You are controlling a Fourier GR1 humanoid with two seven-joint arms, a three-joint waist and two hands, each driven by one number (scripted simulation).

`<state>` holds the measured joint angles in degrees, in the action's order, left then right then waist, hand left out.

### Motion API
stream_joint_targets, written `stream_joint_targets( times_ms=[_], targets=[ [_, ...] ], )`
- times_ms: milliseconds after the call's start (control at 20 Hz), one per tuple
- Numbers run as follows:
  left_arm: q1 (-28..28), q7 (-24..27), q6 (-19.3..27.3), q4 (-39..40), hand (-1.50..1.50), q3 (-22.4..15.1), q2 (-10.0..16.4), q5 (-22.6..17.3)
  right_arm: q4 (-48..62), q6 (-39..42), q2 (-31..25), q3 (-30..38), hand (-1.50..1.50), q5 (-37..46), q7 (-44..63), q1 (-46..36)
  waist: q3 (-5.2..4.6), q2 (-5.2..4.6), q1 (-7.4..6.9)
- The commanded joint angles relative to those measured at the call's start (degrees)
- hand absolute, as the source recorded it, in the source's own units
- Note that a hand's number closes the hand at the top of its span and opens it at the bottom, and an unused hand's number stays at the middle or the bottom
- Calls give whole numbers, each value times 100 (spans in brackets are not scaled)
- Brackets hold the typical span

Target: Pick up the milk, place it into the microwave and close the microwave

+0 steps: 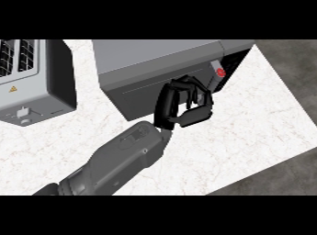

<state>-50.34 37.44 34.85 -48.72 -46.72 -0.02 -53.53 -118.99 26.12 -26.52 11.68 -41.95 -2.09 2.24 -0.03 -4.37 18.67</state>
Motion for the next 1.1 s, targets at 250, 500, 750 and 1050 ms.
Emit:
stream_joint_targets(
  times_ms=[250, 500, 750, 1050],
  targets=[
    [-479, -46, -85, 598, 150, 207, 2, -266, 34, 2, -167, 106, -150, -314, 151, -97, 3, -97, 100],
    [-430, 111, -134, 636, 150, 143, 2, -354, -19, 143, -320, 130, -150, -513, 190, -240, -2, -98, 40],
    [-493, 164, -151, 672, 150, 97, 2, -460, -7, 245, -370, 21, -150, -756, 291, -218, 4, -111, 58],
    [-503, 268, -176, 731, 150, 41, 2, -553, 48, 315, -475, 32, -150, -978, 376, -237, 9, -110, 54]
  ],
)
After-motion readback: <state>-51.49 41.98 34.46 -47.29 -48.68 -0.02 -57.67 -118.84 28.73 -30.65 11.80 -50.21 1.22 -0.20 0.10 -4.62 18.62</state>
